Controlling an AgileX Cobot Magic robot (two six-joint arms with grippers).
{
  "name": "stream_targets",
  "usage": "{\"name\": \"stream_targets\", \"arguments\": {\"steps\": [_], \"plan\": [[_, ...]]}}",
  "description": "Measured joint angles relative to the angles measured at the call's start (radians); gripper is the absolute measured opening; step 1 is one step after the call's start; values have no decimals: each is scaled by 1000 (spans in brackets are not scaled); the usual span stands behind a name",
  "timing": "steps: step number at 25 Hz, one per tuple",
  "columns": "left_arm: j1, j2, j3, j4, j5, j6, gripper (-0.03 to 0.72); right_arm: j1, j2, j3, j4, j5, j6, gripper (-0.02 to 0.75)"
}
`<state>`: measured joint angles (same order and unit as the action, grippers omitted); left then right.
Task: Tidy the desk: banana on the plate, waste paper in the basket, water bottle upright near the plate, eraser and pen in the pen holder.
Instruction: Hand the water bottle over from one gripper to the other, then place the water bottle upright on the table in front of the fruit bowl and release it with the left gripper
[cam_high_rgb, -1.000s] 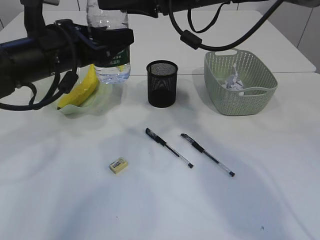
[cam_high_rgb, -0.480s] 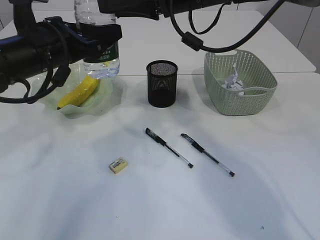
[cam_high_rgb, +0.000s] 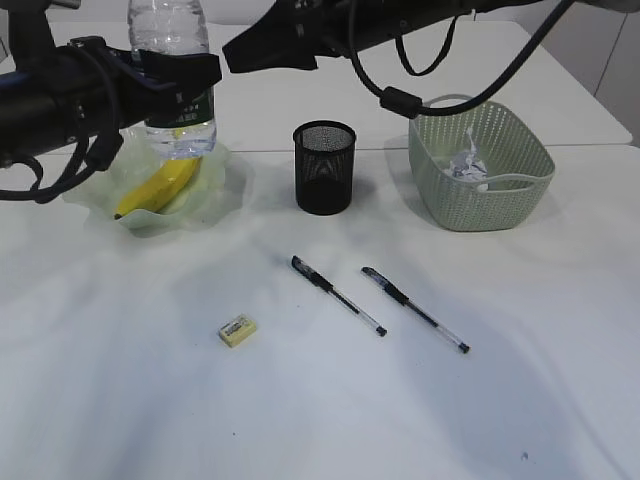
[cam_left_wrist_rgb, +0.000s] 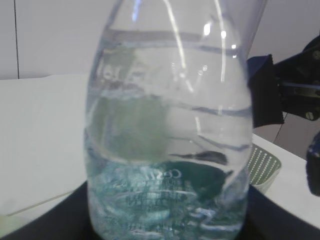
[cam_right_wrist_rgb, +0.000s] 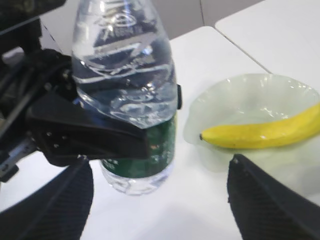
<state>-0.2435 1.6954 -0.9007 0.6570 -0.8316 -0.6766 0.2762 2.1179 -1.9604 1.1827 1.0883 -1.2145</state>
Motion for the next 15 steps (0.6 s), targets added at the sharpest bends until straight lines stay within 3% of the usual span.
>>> {"name": "stream_targets", "arguments": {"steps": [7, 15], "plan": [[35, 0, 0, 38, 38, 0, 379, -2, 0, 0, -148, -118, 0, 568], [36, 0, 0, 46, 35, 0, 379, -4, 0, 0, -160, -249, 0, 552]]}}
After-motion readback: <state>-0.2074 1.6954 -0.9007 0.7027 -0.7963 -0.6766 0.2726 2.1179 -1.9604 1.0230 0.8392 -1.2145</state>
